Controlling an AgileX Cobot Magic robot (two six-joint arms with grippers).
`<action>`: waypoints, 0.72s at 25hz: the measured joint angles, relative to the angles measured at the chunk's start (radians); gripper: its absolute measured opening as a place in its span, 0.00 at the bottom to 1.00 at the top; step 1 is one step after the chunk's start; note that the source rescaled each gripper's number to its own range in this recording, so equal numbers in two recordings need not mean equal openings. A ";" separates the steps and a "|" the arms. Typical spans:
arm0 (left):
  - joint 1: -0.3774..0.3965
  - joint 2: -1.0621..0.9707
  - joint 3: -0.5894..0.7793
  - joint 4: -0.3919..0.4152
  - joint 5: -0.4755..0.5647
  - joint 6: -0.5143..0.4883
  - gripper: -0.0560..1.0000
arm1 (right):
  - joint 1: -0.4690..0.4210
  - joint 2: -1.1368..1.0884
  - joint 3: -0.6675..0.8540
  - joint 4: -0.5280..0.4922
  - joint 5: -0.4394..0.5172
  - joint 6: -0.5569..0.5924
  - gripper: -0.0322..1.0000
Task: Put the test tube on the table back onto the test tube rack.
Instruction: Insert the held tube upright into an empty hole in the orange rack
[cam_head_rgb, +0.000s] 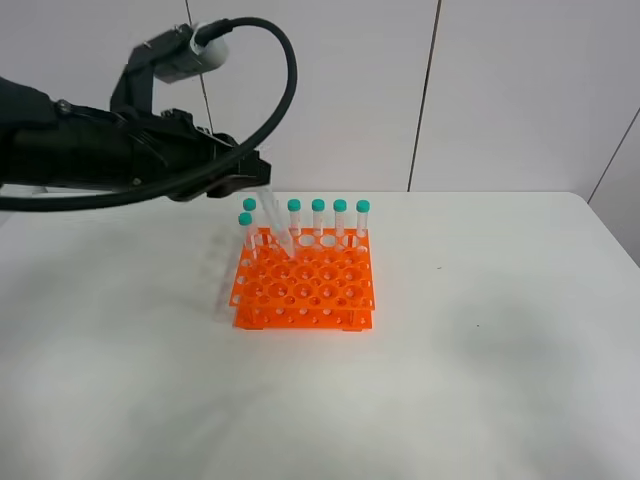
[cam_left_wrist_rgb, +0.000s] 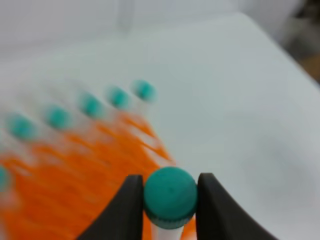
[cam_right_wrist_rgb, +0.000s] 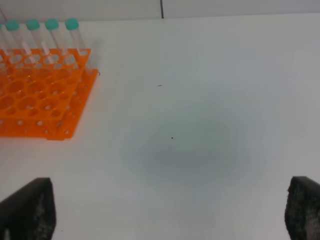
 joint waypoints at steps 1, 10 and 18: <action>-0.022 -0.011 0.000 0.135 -0.042 -0.076 0.05 | 0.000 0.000 0.000 0.000 0.000 0.000 1.00; -0.103 0.085 0.000 0.730 -0.214 -0.495 0.05 | 0.000 0.000 0.000 0.001 0.000 0.000 1.00; -0.103 0.218 0.000 0.750 -0.344 -0.462 0.05 | 0.000 0.000 0.000 0.001 0.000 0.000 1.00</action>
